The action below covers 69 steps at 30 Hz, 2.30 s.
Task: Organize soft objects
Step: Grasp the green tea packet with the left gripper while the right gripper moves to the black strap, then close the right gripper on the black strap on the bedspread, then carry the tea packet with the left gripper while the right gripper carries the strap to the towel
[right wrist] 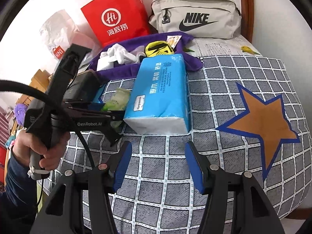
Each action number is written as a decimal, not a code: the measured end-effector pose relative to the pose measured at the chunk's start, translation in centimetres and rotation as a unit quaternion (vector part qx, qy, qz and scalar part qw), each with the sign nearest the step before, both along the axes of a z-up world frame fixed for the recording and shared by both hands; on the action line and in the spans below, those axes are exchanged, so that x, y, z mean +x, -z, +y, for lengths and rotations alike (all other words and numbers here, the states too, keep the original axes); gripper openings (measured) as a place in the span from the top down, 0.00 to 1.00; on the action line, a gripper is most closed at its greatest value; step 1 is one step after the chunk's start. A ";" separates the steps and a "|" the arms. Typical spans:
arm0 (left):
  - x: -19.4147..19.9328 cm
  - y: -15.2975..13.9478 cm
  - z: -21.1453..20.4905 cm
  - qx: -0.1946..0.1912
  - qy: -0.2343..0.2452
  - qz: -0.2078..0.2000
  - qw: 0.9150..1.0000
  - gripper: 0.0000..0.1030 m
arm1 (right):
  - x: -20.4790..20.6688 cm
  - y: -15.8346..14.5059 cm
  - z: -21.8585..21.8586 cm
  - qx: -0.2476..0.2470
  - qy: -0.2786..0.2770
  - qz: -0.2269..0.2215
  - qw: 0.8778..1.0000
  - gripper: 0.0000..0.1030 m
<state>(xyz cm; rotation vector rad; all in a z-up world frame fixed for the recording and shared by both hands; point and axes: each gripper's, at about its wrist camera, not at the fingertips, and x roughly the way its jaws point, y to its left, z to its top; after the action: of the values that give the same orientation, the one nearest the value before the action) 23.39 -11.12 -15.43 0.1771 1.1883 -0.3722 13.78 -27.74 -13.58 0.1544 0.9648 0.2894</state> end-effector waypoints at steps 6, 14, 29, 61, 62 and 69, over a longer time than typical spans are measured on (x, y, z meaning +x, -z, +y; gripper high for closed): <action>-0.9 -3.8 4.3 -0.021 -0.036 -0.030 0.999 0.52 | -0.1 0.1 2.5 -0.005 -0.041 -0.015 0.999 0.45; -2.5 -7.1 9.0 -0.040 -0.084 -0.064 0.994 0.52 | 0.6 1.7 8.7 -0.003 -0.158 -0.036 0.987 0.46; -5.3 -7.6 12.2 -0.092 -0.103 -0.069 0.988 0.52 | 3.6 5.5 14.2 -0.119 -0.195 -0.014 0.974 0.61; -7.5 -7.2 14.5 -0.123 -0.119 -0.063 0.983 0.52 | 0.9 5.3 17.3 -0.123 -0.120 -0.045 0.984 0.79; -7.5 -7.3 14.6 -0.122 -0.121 -0.066 0.983 0.52 | 1.0 5.3 17.0 -0.113 -0.121 -0.042 0.985 0.80; -8.0 -8.9 14.9 -0.118 -0.130 -0.083 0.981 0.52 | 0.4 3.9 15.4 -0.074 -0.133 -0.023 0.988 0.80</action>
<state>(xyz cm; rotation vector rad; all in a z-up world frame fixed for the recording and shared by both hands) 15.43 3.78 -6.53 -0.1501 0.9783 -0.2589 14.18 -12.32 -17.53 -0.1174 0.9585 0.4626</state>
